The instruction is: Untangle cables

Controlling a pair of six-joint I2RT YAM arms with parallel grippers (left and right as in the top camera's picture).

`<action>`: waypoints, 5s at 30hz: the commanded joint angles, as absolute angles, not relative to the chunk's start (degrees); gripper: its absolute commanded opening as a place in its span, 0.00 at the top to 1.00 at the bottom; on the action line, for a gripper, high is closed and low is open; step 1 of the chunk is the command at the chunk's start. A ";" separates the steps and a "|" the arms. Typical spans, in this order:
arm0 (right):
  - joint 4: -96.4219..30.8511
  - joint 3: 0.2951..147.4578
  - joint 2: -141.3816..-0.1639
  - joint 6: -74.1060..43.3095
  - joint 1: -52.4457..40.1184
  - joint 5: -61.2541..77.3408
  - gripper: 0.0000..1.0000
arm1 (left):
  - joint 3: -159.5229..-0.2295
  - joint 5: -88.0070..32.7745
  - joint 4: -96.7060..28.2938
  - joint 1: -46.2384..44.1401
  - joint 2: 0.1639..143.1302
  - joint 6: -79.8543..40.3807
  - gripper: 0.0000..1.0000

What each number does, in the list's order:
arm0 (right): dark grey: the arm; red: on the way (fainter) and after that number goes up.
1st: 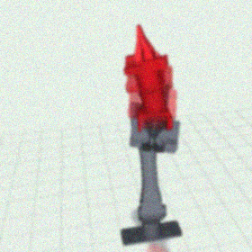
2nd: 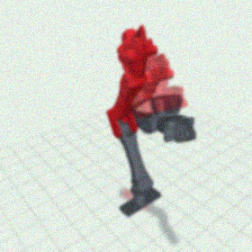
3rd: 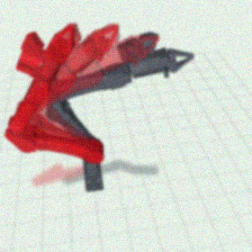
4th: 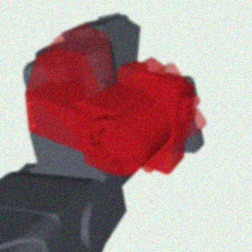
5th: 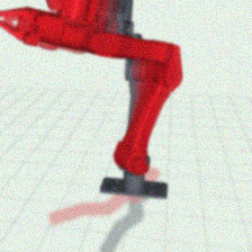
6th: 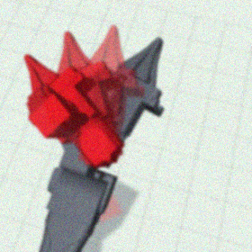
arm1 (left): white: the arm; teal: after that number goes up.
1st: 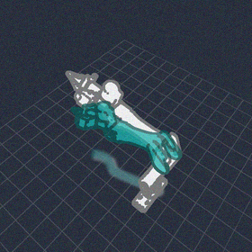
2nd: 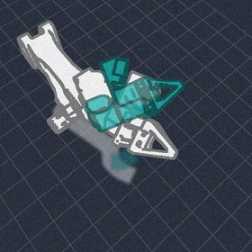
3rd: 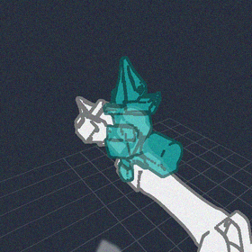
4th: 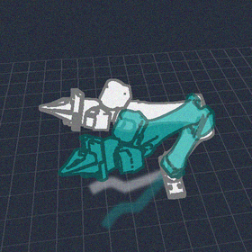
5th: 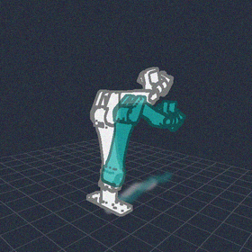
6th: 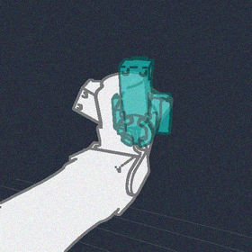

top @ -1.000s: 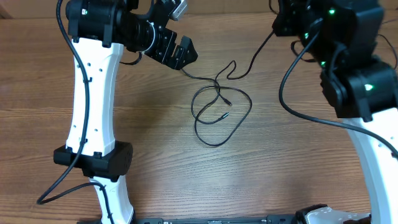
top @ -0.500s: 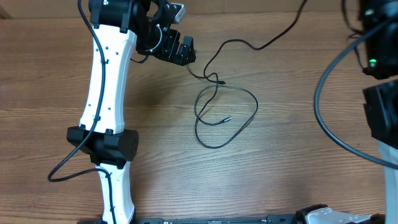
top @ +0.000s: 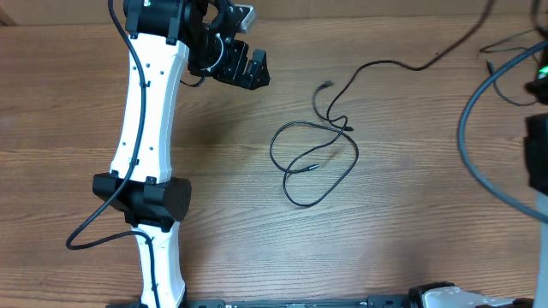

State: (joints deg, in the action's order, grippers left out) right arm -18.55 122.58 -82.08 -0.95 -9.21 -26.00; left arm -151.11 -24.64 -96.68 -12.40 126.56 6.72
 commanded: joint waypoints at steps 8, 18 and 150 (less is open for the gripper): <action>-23.70 123.44 -85.36 -27.20 -6.79 -0.54 0.96 | -151.09 -24.69 -96.82 -12.82 126.37 4.93 0.00; -22.26 123.44 -87.31 -30.41 -6.79 5.48 0.96 | -151.11 -22.04 -96.82 -10.31 126.21 0.75 0.00; -28.47 110.19 -104.36 -9.47 59.40 25.54 0.96 | -151.11 -26.39 -96.82 -18.09 116.88 1.30 0.07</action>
State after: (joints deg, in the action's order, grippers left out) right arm -27.53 110.19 -102.54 -8.36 60.27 22.50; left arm -151.11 -26.13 -96.68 -17.65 117.27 0.14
